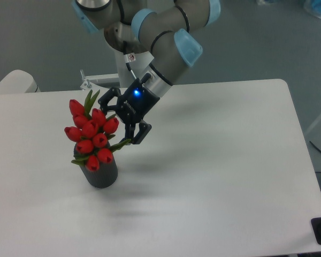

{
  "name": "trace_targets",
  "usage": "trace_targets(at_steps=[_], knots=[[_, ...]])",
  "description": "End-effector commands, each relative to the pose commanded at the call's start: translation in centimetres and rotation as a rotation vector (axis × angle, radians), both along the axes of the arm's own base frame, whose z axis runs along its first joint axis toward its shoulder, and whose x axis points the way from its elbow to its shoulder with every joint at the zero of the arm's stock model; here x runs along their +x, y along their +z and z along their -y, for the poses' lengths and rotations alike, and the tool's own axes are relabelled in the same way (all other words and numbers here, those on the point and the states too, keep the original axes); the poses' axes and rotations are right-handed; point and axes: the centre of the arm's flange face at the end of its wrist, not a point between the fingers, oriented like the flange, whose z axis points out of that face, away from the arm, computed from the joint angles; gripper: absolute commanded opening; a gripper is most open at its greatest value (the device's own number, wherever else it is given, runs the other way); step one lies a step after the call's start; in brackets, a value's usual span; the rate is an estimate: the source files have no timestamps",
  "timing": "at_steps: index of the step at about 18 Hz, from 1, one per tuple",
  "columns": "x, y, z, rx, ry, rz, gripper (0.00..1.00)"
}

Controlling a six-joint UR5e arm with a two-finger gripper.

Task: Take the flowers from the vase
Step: 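Lower the gripper around the tulip stems just above the vase rim, then close the gripper on the tulip stems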

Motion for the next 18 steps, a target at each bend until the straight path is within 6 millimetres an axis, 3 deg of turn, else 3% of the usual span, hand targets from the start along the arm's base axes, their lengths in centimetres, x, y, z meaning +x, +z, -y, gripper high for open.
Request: trace_targets(at_steps=[18], knots=[[2.3,-2.2,-2.6,0.013,-0.058,0.072,1.00]])
